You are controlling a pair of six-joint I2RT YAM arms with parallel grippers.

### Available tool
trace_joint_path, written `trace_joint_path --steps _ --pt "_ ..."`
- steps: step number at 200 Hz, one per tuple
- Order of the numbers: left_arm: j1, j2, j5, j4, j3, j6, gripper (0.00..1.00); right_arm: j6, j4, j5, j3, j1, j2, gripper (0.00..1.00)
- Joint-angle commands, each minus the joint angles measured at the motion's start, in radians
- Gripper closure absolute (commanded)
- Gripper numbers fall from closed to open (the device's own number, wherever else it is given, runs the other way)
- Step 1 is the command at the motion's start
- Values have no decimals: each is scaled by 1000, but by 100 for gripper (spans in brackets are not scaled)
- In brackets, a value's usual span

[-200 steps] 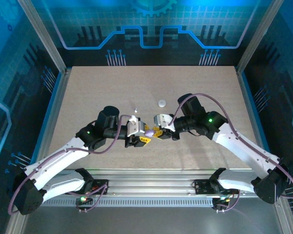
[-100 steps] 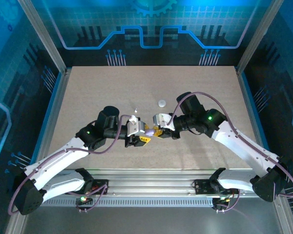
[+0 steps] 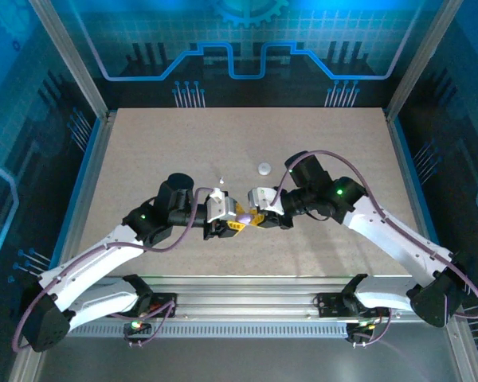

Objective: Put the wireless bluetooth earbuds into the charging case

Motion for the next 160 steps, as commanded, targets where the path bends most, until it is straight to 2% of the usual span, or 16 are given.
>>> trace_joint_path --steps 1,66,103,133,160 --pt "-7 -7 8 9 -12 25 61 7 -4 -12 27 15 1 87" --pt "-11 -5 2 -2 -11 38 66 22 20 -20 23 16 -4 87" --pt "-13 -4 -8 -5 -9 39 78 31 28 -24 22 15 -2 86" --pt "-13 -7 -33 -10 -7 32 81 75 102 3 -27 10 -29 66" --pt "-13 -15 -44 -8 -14 30 82 146 199 7 -92 1 -78 60"
